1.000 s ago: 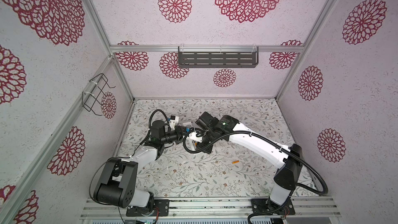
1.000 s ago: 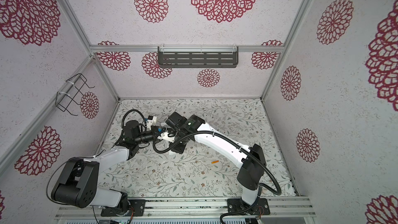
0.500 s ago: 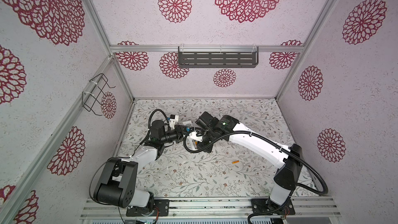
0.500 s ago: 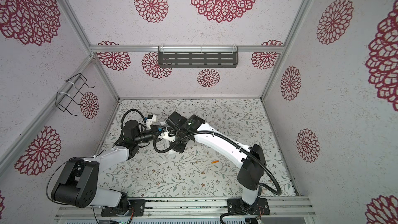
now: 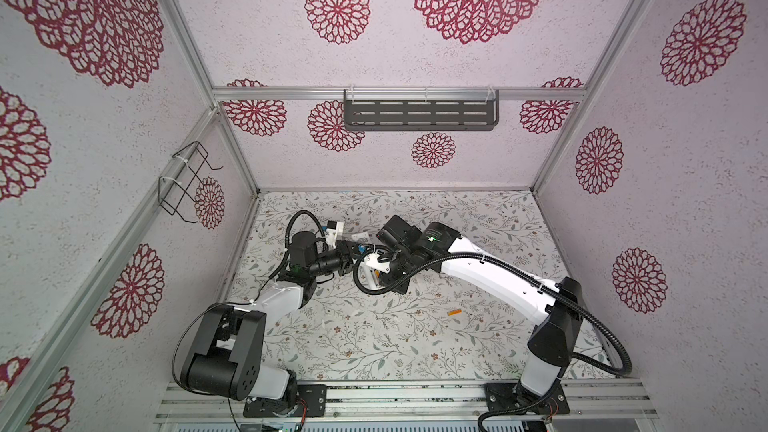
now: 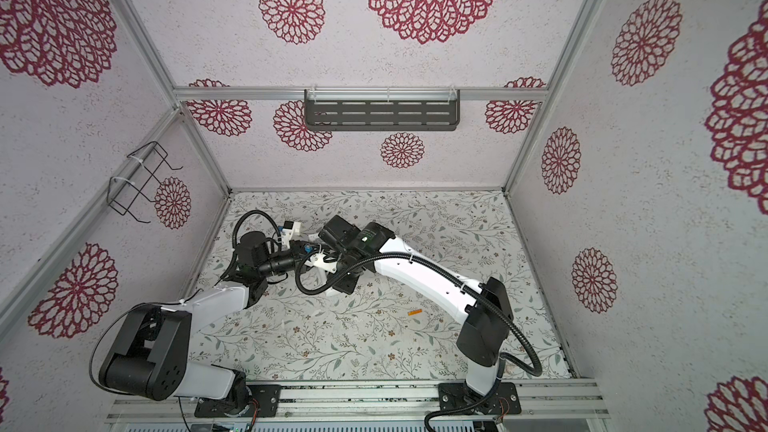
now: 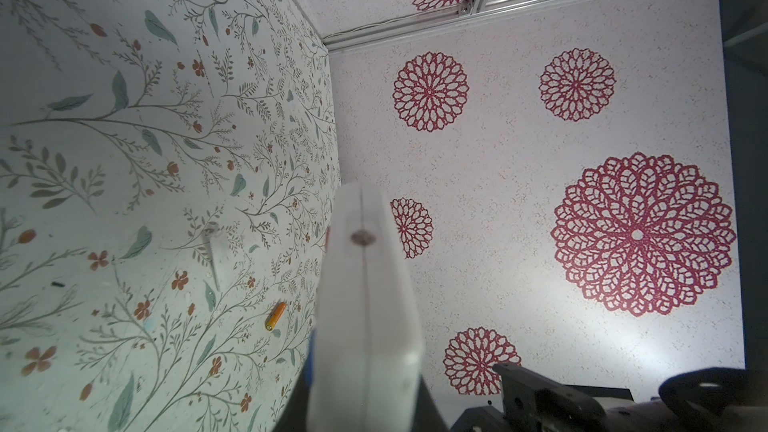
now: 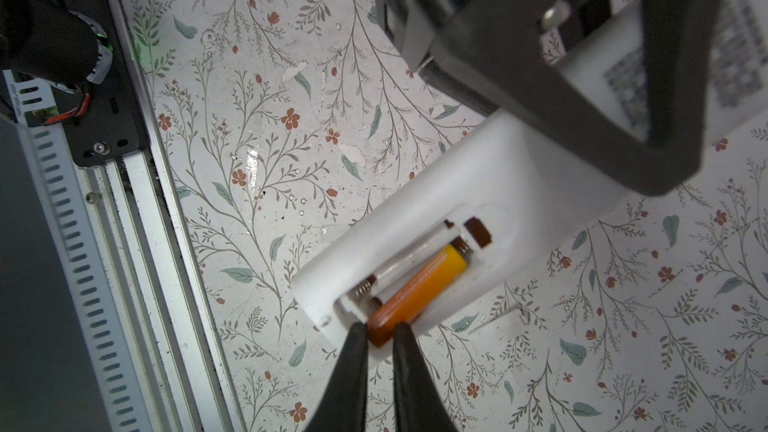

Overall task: Load the batteries into the remote control
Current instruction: 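Press the orange battery down into the compartment with the right gripper, then open the right gripper and move it over the second orange battery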

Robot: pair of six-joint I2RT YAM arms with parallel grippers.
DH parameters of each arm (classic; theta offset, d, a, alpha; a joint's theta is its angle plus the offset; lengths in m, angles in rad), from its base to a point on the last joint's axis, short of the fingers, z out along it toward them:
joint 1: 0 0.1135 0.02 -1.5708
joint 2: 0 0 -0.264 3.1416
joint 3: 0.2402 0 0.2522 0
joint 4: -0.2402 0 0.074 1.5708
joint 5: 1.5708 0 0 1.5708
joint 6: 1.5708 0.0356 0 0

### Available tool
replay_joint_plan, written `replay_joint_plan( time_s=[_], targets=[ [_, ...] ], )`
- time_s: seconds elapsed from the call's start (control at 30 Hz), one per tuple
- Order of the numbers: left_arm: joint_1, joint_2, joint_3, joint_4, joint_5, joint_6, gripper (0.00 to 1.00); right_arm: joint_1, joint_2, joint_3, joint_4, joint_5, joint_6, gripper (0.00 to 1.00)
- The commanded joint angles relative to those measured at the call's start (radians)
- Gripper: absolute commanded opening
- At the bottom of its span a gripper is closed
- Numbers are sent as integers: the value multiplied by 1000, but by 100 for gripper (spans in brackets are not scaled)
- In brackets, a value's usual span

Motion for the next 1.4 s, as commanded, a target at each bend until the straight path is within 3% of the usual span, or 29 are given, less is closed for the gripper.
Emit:
replay_joint_plan(
  time_s=[0.0,0.63,0.77,0.9,1.07,1.27,1.37],
  targets=[
    [3,-3,12,67,25,-23,0,7,27,38,-8,27,2,14],
    [3,-7,-3,89,22,-36,0,7,88,83,-45,132,67,5],
    [6,-22,-8,50,7,-13,0,6,60,104,-36,128,105,8],
    [14,-59,7,-113,-48,93,0,5,28,152,-50,131,170,16],
    [47,-95,4,-239,-134,176,0,-4,-87,45,-7,114,321,34],
    [52,-113,17,-340,-174,268,0,-63,-248,-285,43,82,656,47],
    [52,-111,13,-343,-173,289,0,-141,-334,-475,58,39,857,52]
  ],
)
